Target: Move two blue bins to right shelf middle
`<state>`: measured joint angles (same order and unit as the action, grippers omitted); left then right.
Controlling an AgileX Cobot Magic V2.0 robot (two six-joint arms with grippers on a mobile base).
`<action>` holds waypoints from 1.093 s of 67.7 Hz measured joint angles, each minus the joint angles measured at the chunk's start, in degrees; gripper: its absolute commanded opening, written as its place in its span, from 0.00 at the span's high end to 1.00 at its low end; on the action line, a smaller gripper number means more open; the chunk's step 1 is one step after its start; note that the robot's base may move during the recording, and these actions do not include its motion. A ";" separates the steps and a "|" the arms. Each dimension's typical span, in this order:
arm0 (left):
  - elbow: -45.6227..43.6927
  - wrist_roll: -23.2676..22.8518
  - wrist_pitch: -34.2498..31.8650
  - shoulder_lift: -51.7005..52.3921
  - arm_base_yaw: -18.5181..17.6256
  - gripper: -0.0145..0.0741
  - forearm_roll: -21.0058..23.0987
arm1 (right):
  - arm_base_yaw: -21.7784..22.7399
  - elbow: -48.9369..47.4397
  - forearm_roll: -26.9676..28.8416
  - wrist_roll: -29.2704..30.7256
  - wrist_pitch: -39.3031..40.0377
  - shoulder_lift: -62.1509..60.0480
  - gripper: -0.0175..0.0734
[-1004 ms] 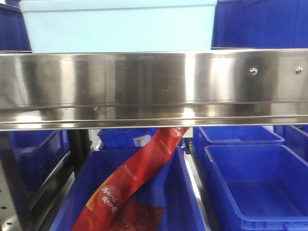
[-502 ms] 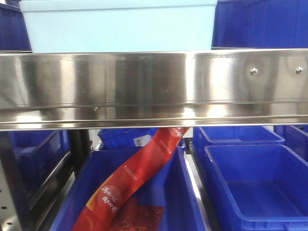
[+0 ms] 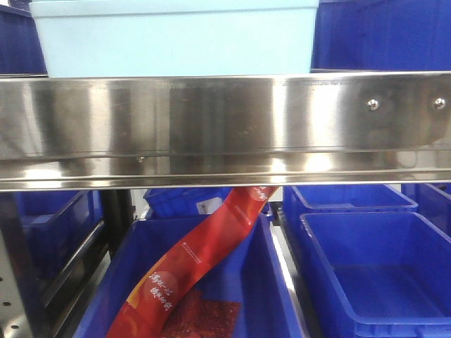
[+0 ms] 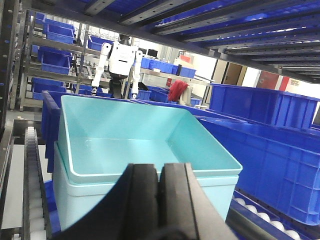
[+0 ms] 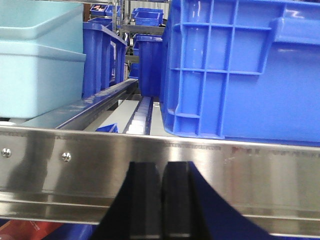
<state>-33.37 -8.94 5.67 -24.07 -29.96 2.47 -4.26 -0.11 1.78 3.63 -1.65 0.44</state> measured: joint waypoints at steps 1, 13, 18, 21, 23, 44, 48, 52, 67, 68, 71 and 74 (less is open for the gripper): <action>0.00 0.00 0.00 0.00 0.00 0.96 0.00 | -0.10 0.00 -0.17 0.00 0.00 0.00 0.99; 0.00 0.00 0.00 0.00 0.00 0.96 0.00 | -0.84 0.00 -0.38 0.00 0.00 0.00 0.99; 0.00 0.00 0.00 0.00 0.00 0.96 0.00 | -0.84 0.00 0.51 0.00 0.00 0.00 0.99; 0.00 0.00 0.00 0.00 0.00 0.96 0.00 | -0.84 0.00 1.07 0.00 0.00 0.00 0.99; 0.00 0.00 0.00 0.00 0.00 0.96 0.00 | -0.84 0.00 1.22 0.00 0.00 0.00 0.99; 0.00 0.00 0.00 0.00 0.00 0.96 0.00 | -0.84 0.00 1.73 0.00 0.00 0.00 0.99; 0.00 0.00 0.00 0.00 0.00 0.96 0.00 | -0.84 0.00 1.73 0.00 0.00 0.00 0.99; 0.00 0.00 0.00 0.00 0.00 0.96 0.00 | -0.84 0.00 1.73 0.00 0.00 0.00 0.99; 0.00 0.00 0.00 0.00 0.00 0.96 0.00 | -0.84 0.00 1.73 0.00 0.00 0.00 0.99; 0.00 0.00 0.00 0.00 0.00 0.96 0.00 | -0.84 0.00 1.73 0.00 0.00 0.00 0.99; 0.00 0.00 0.00 0.00 0.00 0.96 0.00 | -0.84 0.00 1.73 0.00 0.00 0.00 0.99; 0.00 0.00 0.00 0.00 0.00 0.96 0.00 | -0.84 0.00 1.73 0.00 0.00 0.00 0.99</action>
<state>-33.37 -8.94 5.67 -24.07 -29.96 2.47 -5.10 -0.11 3.51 3.63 -1.65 0.44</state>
